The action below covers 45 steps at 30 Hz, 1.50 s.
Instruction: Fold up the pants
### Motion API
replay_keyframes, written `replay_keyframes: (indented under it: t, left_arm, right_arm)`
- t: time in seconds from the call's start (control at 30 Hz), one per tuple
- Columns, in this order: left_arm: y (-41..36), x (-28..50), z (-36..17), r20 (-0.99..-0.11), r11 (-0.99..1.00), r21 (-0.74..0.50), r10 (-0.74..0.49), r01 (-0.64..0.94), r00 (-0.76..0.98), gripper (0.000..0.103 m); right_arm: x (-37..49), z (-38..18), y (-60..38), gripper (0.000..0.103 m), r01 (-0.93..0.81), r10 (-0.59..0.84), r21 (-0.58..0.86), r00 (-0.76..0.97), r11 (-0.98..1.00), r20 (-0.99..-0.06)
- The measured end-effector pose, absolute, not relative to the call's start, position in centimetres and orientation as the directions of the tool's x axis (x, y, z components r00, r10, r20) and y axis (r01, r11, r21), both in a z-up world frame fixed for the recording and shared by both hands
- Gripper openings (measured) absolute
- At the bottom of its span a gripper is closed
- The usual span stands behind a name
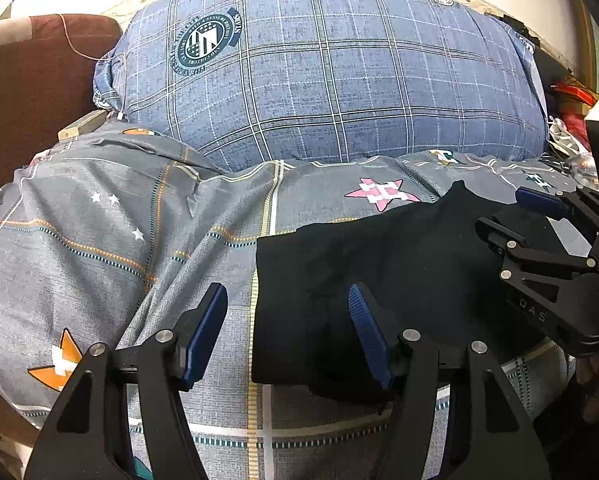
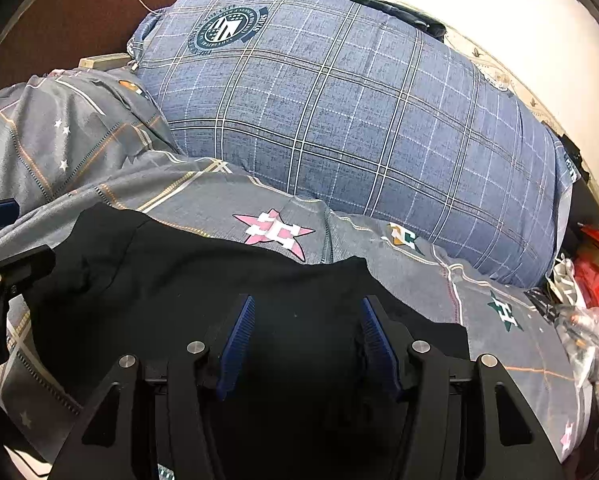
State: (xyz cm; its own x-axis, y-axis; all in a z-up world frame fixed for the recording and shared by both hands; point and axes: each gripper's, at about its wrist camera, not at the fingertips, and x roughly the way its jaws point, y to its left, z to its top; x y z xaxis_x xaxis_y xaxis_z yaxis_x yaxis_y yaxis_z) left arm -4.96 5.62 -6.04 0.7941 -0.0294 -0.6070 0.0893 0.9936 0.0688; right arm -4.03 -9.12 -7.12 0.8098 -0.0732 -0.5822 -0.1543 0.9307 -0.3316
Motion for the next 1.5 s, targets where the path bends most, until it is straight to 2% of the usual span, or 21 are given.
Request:
replay_keyframes:
  t: [0.57, 0.7, 0.77, 0.83, 0.9, 0.97, 1.07, 1.13, 1.23, 1.5]
  left_arm:
    - [6.3, -4.7, -6.7, -0.633, 0.995, 0.045, -0.041, 0.089, 0.773, 0.063]
    - [7.8, -6.2, -7.3, -0.645, 0.998, 0.035, -0.018, 0.053, 0.764, 0.063]
    - [8.7, -6.8, -7.8, -0.657, 0.999, 0.010, -0.019, 0.033, 0.753, 0.063]
    - [9.6, -7.5, -8.4, -0.672, 0.999, -0.039, -0.038, 0.016, 0.739, 0.070]
    - [10.2, -8.1, -9.2, -0.686, 0.996, -0.094, -0.069, 0.005, 0.725, 0.072]
    - [10.6, -8.3, -9.7, -0.687, 0.991, -0.131, -0.097, 0.009, 0.720, 0.072]
    - [10.8, -8.1, -9.7, -0.680, 0.987, -0.162, -0.127, 0.022, 0.722, 0.073]
    - [11.2, -7.8, -9.6, -0.665, 0.979, -0.204, -0.160, 0.028, 0.729, 0.080]
    - [11.8, -7.0, -9.7, -0.661, 0.964, -0.264, -0.196, 0.019, 0.724, 0.081]
    - [11.1, -3.7, -11.1, -0.675, 0.923, -0.380, -0.317, 0.055, 0.666, 0.081]
  right_arm:
    - [-3.4, -7.2, -8.9, 0.057, -0.166, -0.070, -0.336, 0.804, 0.927, -0.590]
    - [-2.6, -6.9, -8.9, 0.057, -0.228, -0.005, -0.289, 0.776, 0.930, -0.631]
    - [-1.7, -6.4, -8.7, 0.057, -0.299, 0.072, -0.234, 0.743, 0.925, -0.666]
    - [-0.4, -6.0, -7.6, 0.057, -0.411, 0.185, -0.157, 0.676, 0.898, -0.713]
    - [0.5, -5.7, -6.1, 0.060, -0.510, 0.289, -0.087, 0.610, 0.855, -0.738]
    - [1.6, -5.7, -4.2, 0.061, -0.575, 0.332, -0.062, 0.554, 0.816, -0.763]
    - [3.2, -5.9, -1.5, 0.065, -0.611, 0.346, -0.062, 0.526, 0.789, -0.777]
    - [4.3, -6.2, 0.0, 0.068, -0.626, 0.337, -0.073, 0.511, 0.777, -0.790]
    - [5.3, -6.5, 2.0, 0.075, -0.660, 0.342, -0.076, 0.481, 0.748, -0.808]
    - [8.3, -9.5, 5.6, 0.076, -0.716, 0.320, -0.048, 0.370, 0.697, -0.872]
